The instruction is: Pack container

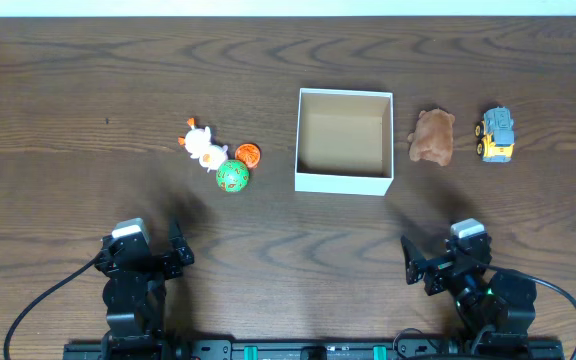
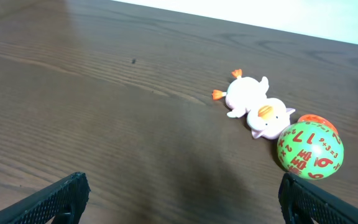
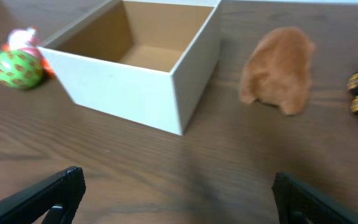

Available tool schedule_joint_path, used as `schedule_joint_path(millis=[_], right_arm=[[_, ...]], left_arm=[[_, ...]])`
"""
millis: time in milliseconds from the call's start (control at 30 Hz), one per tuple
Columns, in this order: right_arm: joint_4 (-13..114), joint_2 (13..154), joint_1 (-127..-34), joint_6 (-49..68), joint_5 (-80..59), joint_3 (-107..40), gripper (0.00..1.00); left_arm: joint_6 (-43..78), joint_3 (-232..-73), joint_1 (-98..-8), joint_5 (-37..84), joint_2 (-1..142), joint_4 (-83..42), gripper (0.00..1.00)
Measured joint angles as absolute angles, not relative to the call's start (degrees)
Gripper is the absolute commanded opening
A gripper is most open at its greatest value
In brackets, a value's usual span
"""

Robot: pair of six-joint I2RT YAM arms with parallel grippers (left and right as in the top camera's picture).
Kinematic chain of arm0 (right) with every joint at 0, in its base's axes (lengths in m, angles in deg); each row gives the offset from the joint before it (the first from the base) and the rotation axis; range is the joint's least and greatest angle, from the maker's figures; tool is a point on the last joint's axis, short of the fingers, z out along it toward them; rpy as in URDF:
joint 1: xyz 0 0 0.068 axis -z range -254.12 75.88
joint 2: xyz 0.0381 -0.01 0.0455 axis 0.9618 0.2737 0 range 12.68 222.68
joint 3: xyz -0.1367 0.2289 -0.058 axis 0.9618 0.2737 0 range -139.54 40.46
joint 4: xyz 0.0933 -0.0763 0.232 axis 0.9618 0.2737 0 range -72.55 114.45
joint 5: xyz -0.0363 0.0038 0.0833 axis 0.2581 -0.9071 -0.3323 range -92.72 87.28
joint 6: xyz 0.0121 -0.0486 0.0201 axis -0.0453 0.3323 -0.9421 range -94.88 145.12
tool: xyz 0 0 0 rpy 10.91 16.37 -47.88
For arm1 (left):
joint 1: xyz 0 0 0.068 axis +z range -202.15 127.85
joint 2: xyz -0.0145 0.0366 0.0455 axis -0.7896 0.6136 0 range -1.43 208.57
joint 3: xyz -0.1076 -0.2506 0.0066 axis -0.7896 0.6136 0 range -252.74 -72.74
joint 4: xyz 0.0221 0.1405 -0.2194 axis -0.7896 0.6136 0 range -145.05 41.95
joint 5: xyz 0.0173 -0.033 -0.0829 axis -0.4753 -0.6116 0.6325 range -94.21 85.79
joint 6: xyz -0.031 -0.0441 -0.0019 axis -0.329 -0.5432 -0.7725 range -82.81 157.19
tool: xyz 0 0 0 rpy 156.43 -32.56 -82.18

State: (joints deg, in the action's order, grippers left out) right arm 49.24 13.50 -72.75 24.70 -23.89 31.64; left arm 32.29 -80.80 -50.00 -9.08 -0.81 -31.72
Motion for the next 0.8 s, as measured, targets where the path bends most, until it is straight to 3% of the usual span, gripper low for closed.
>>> schedule_joint_path(millis=[300, 500, 800], right_arm=[[44.4, 13.5, -72.7, 12.7, -29.0, 31.7, 0.99], [44.9, 16.8, -72.7, 14.0, -29.7, 29.4, 0.99], [57.5, 46.6, -72.7, 19.6, -21.3, 2.0, 0.99]], left_arm=[[26.2, -80.9, -50.0, -5.4, -0.7, -31.7, 0.98], [22.6, -86.3, -50.0, -0.4, 5.6, -28.2, 0.98], [21.7, -109.9, -50.0, 1.5, 31.2, -21.1, 0.98]])
